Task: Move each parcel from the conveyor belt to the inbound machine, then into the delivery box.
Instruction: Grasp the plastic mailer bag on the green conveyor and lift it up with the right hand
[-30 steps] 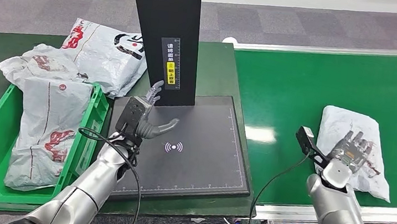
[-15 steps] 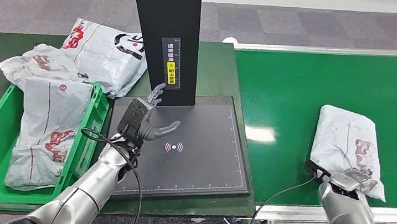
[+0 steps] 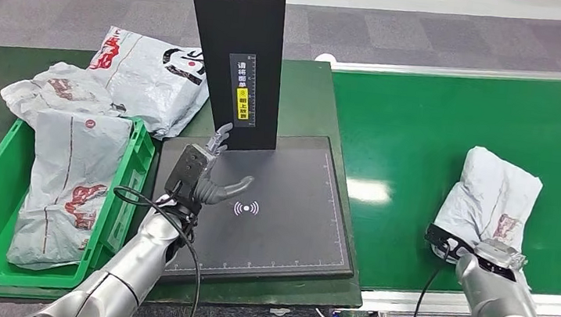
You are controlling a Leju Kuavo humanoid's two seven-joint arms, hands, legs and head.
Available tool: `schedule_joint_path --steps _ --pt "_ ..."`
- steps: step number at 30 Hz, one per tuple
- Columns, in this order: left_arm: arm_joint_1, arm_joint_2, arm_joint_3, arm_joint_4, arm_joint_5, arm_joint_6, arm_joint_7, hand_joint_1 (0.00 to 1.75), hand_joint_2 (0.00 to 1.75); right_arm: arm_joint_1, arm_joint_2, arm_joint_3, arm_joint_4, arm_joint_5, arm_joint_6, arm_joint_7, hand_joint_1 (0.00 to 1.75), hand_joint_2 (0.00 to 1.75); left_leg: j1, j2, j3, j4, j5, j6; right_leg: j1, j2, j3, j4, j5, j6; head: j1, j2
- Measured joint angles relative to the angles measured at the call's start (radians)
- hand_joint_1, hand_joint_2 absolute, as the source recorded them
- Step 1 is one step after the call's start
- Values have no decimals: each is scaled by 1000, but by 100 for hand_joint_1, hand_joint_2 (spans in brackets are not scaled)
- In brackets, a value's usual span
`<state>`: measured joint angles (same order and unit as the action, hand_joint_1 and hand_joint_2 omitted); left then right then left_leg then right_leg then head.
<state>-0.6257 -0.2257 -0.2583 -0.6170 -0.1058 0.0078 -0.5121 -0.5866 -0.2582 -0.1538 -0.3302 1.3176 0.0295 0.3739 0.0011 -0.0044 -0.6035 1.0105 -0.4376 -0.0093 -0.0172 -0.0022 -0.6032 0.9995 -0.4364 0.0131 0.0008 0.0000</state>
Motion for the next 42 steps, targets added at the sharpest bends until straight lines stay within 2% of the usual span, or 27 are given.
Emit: schedule_joint_path --steps 5,22,25,28,30,32,37,42 --pt "5 3 0 -13 -6 1 8 0 175 7 0 0 0 6 -68 -1 175 175 0 0 0 0 0 0 0 0 0 0 0 0 0 0" --pt "12 6 0 -25 -8 2 8 0 175 11 2 0 0 6 -80 -4 175 175 0 -1 -1 0 0 0 0 -1 0 0 0 0 0 0" --pt "12 7 0 -25 -12 11 12 0 175 16 5 0 -2 10 -158 -25 175 175 0 -1 -2 0 0 0 0 -1 0 0 0 0 0 0" --pt "18 12 0 -32 -27 54 22 0 175 31 18 0 -34 -9 -353 -118 175 175 0 0 -2 0 0 0 0 -1 -1 1 0 0 0 0" --pt "23 17 0 -43 -32 97 34 0 175 54 34 0 -107 -55 -480 -214 175 175 0 0 -2 0 0 0 0 0 -1 1 0 0 0 0" --pt "28 25 4 -54 -28 138 42 0 175 101 56 8 -245 -115 -567 -296 175 175 0 0 -2 0 0 0 0 -1 -1 1 0 0 0 0" --pt "30 48 28 -62 -29 233 19 0 175 191 121 100 -608 -219 -646 -422 175 175 1 0 -3 -1 1 -1 0 0 -4 4 -1 -1 0 0" --pt "13 52 39 -64 -48 272 9 0 175 174 178 245 -788 -216 -645 -393 175 175 1 1 -3 -1 1 -2 0 0 -5 4 -1 -1 0 0"
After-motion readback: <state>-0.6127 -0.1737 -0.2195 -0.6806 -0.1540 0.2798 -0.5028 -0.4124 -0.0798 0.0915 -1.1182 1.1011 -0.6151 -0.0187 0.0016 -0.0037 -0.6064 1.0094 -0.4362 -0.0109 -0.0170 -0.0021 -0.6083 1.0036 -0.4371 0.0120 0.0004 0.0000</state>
